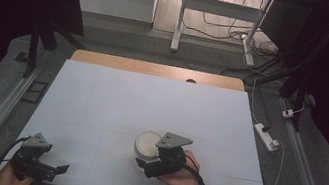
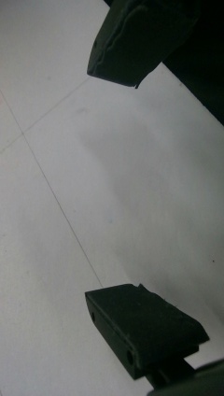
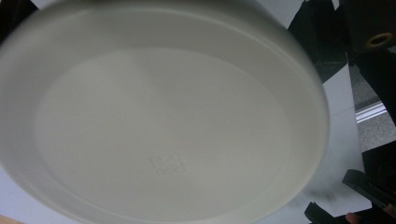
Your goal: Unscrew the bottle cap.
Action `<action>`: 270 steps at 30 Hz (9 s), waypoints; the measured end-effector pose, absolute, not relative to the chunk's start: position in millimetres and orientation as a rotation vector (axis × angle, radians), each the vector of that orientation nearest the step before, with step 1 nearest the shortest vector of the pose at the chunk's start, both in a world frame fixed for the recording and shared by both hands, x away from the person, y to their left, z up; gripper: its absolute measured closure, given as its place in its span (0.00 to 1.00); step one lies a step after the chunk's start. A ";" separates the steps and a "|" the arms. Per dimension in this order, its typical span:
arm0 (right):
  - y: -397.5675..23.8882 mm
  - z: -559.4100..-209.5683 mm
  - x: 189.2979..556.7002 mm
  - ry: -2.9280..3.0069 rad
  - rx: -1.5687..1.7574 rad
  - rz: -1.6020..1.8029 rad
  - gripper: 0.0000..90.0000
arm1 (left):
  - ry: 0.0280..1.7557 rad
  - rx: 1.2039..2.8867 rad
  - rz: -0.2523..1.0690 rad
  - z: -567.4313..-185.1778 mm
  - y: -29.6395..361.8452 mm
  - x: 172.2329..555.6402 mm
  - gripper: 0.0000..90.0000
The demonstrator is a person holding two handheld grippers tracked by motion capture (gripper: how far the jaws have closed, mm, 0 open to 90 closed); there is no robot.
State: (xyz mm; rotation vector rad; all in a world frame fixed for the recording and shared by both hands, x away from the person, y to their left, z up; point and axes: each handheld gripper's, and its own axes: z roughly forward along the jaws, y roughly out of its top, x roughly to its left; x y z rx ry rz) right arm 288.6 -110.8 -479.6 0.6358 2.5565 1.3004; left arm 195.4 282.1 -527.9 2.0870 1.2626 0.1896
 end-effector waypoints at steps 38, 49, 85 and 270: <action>-112.7 -478.2 290.2 2.557 0.622 1.312 0.07 | 0.880 2.097 0.157 -500.8 235.6 223.2 0.00; -111.6 -478.1 289.3 2.563 0.600 1.319 0.07 | 0.788 2.107 0.178 -485.6 209.6 239.2 0.00; -99.1 -479.7 282.0 2.698 0.336 1.423 0.07 | 0.059 2.229 -0.015 -443.9 112.6 296.4 0.02; -130.8 -470.7 320.0 2.455 0.689 1.295 0.07 | 0.561 2.123 0.227 -427.7 122.4 272.1 0.09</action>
